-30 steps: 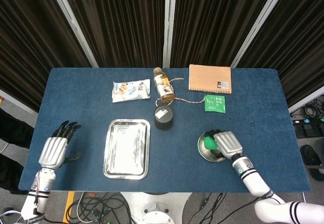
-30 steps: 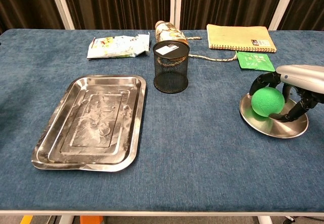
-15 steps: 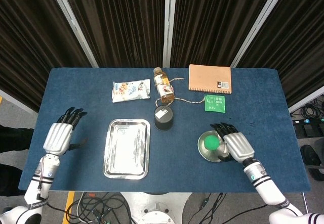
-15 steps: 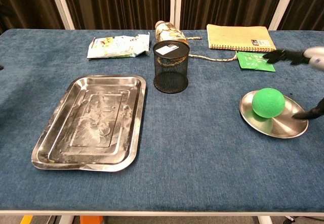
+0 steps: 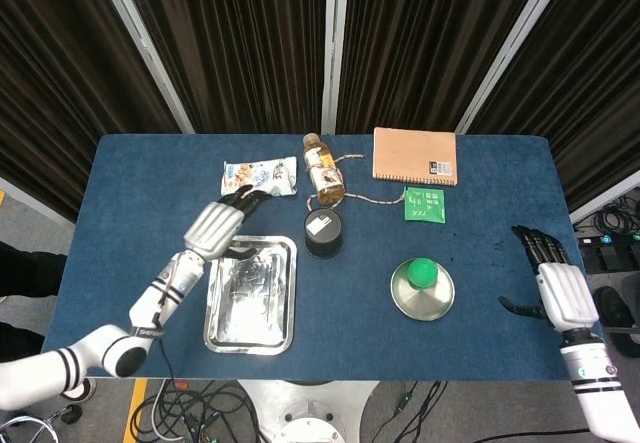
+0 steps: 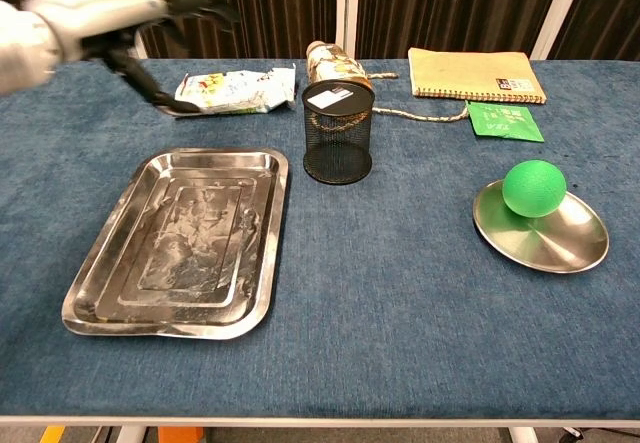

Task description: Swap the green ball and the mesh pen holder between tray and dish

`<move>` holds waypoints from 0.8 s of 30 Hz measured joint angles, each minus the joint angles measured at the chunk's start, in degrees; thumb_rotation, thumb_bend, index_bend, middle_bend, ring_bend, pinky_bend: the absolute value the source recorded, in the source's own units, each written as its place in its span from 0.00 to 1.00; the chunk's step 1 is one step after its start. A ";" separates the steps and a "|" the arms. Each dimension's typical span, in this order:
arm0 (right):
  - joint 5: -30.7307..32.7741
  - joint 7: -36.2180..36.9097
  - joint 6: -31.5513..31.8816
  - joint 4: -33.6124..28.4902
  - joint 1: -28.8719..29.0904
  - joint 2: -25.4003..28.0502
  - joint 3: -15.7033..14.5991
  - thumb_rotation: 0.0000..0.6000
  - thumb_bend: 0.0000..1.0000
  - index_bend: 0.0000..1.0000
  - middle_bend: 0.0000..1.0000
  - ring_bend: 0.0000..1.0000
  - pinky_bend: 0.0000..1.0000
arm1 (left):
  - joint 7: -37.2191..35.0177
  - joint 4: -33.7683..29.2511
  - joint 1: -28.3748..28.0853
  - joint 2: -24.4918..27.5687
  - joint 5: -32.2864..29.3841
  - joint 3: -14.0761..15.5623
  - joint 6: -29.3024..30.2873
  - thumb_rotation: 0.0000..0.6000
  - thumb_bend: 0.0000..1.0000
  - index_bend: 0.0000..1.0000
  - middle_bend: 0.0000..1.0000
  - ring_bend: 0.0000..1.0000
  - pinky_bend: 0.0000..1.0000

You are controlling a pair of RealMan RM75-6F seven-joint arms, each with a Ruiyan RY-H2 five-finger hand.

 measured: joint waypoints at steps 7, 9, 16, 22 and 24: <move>-0.87 2.77 1.00 2.06 -1.80 0.30 1.77 1.00 0.06 0.00 0.04 0.00 0.01 | -0.76 5.88 -6.71 -5.28 -2.85 -0.97 -4.95 1.00 0.16 0.06 0.04 0.00 0.19; -1.34 3.52 1.06 2.20 -2.02 0.49 2.10 1.00 0.06 0.00 0.04 0.00 0.01 | -0.54 6.79 -7.85 -5.86 -3.80 -1.01 -6.32 1.00 0.16 0.06 0.03 0.00 0.19; -1.92 4.41 -0.24 3.06 -2.42 0.68 2.95 1.00 0.06 0.00 0.04 0.00 0.01 | -1.36 12.01 -13.17 -8.61 -6.54 -1.45 -10.80 1.00 0.16 0.06 0.02 0.00 0.18; -1.74 4.64 -1.57 3.63 -2.41 0.39 3.71 1.00 0.06 0.00 0.03 0.00 0.01 | -3.70 13.87 -16.01 -9.08 -6.74 -1.18 -14.11 1.00 0.16 0.06 0.02 0.00 0.17; -1.67 4.62 -2.04 3.80 -2.40 0.30 3.93 1.00 0.06 0.00 0.03 0.00 0.01 | -4.32 14.54 -16.76 -9.31 -6.63 -1.01 -14.86 1.00 0.16 0.06 0.02 0.00 0.18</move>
